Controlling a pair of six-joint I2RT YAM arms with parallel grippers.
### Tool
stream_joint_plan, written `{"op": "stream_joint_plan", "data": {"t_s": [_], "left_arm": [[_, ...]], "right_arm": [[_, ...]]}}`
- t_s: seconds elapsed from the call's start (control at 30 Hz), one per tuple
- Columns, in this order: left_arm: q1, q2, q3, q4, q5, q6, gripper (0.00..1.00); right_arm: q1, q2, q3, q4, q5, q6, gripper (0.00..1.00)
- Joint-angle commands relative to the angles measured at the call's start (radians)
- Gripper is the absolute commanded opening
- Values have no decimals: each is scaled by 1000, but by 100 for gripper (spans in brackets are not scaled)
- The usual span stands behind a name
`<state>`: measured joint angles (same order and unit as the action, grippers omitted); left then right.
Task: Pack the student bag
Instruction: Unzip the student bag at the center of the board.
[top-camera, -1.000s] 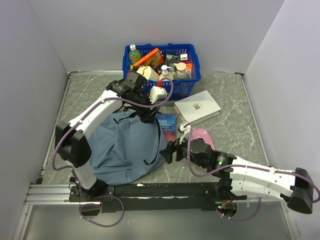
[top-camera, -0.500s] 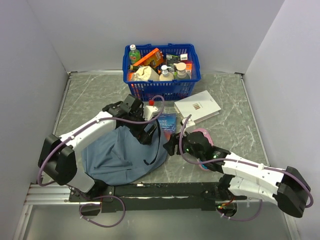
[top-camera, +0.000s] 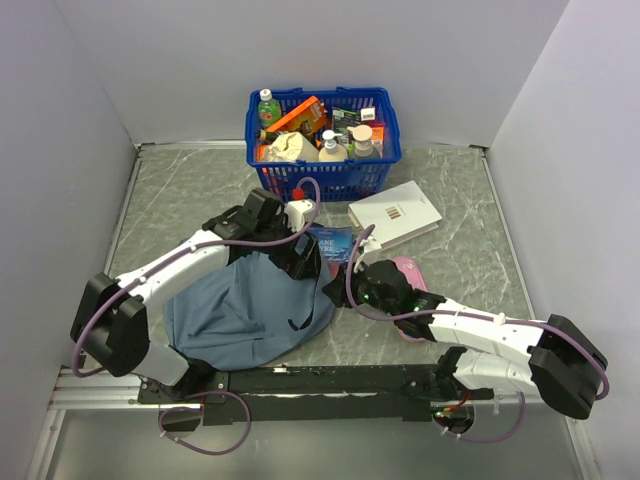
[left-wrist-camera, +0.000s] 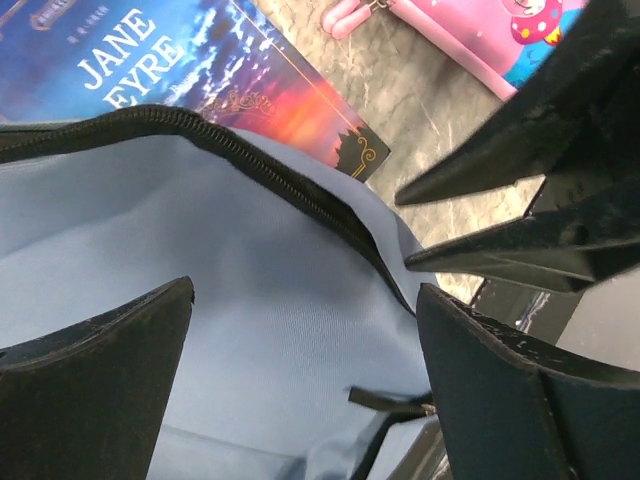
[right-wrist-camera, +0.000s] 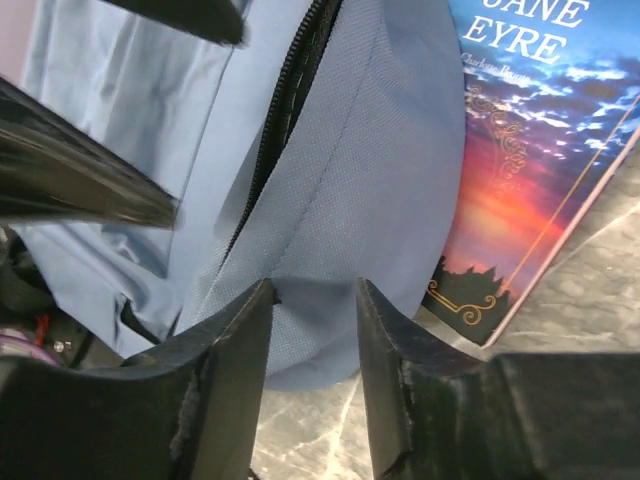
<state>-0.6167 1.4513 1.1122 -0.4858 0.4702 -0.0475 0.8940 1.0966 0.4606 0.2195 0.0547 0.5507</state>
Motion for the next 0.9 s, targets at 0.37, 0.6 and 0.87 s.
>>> {"op": "stream_joint_plan", "data": {"t_s": [0.37,0.6,0.87], "left_arm": [[-12,86,-86,148,10,-49,83],[-12,104,-71,156,77,-40,31],[-5,18,20,-62,83,122,1]], "right_arm": [[-6,-3,-86,80,-18,40,34],[-6,11,-92,98,-29,46,31],[-7,-3,-88,49,8,38,30]]}}
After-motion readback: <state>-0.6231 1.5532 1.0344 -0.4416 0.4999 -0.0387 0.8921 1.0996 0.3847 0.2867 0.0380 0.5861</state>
